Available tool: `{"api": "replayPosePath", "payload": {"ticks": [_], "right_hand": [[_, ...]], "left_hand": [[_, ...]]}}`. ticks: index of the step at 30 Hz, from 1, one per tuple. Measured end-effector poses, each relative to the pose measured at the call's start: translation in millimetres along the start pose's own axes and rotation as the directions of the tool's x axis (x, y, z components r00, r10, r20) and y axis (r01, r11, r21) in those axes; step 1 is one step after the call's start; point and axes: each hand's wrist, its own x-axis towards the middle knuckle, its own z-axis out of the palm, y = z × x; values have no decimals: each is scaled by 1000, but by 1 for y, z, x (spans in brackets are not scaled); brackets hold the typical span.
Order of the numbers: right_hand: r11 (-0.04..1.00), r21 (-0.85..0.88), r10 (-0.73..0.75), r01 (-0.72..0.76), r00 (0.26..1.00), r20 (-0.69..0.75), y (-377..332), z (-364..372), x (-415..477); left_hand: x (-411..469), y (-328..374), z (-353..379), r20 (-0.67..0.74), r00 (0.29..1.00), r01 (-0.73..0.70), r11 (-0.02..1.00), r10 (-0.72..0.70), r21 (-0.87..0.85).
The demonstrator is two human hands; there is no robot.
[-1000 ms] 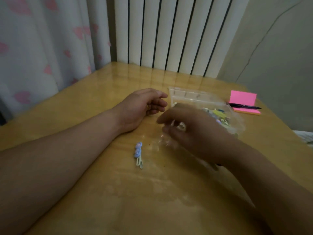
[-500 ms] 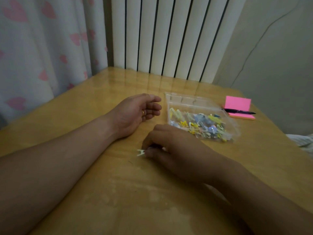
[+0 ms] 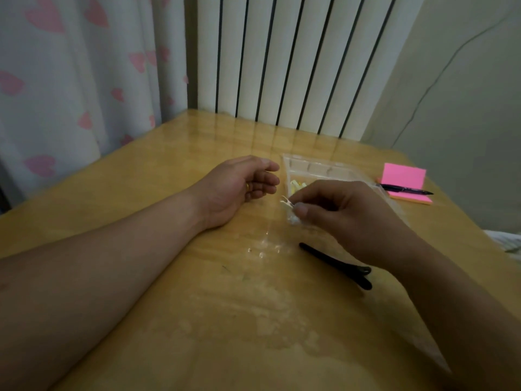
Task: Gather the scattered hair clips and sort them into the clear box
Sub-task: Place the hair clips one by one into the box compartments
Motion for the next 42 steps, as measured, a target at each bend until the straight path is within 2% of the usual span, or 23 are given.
{"api": "replayPosePath", "payload": {"ticks": [4,6,8,11,15,21,28,34,39,42], "right_hand": [[1000,-17,20,-20,1000,9,-2,4,-1],[998,48,57,-50,987,-152,-1,3,5],[990,85,134,-112,930,-342,6,-2,14],[974,35,216,-224,866,-451,17,-1,26],[946,-66,252,-319,846,-469,29,14,33],[900,-238,232,-366,862,-450,29,23,34],[906,-208,257,-369,869,-422,25,21,33],[912,-252,192,-324,879,-437,24,22,31],[926,-258,166,-274,913,-373,26,23,28],[941,-263,87,-211,906,-414,26,17,24]], "left_hand": [[1,-1,0,3,1000,-2,1000,2,-1],[2,-2,-1,1,1000,0,1000,0,2],[3,-2,-2,-3,1000,3,1000,-3,13],[3,-2,-2,-1,1000,1,1000,-1,16],[2,-1,1,-10,1000,0,1000,0,30],[0,0,2,-8,1000,-10,999,10,52],[0,0,2,-10,1000,-14,997,15,78],[0,-1,2,-14,1000,-17,996,18,83],[0,-1,2,-11,1000,-24,996,26,91],[0,-2,3,-4,999,-35,994,36,105]]}}
